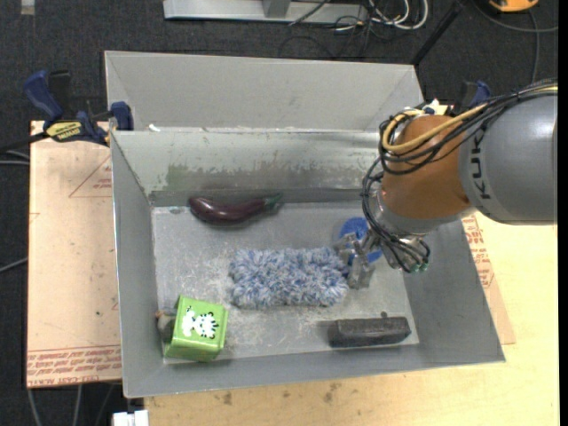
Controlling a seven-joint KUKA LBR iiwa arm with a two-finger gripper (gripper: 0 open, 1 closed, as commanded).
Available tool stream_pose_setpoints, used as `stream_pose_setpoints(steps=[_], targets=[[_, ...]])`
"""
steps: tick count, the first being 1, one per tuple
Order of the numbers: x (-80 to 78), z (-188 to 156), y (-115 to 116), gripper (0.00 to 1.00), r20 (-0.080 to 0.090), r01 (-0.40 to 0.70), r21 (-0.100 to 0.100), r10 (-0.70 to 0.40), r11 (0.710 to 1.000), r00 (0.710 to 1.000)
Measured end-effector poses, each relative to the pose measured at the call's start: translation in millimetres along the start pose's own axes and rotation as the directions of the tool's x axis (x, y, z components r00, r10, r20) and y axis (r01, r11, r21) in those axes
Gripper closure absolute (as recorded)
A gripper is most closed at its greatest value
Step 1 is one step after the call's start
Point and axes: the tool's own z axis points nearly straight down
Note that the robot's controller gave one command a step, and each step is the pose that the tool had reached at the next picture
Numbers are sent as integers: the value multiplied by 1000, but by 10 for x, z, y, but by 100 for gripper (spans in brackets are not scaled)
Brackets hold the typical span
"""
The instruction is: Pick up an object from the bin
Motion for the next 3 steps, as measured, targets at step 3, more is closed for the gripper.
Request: stream_pose_setpoints(steps=[3], targets=[[115,-2165,234,100,3,-26,1,26,1000,1000]])
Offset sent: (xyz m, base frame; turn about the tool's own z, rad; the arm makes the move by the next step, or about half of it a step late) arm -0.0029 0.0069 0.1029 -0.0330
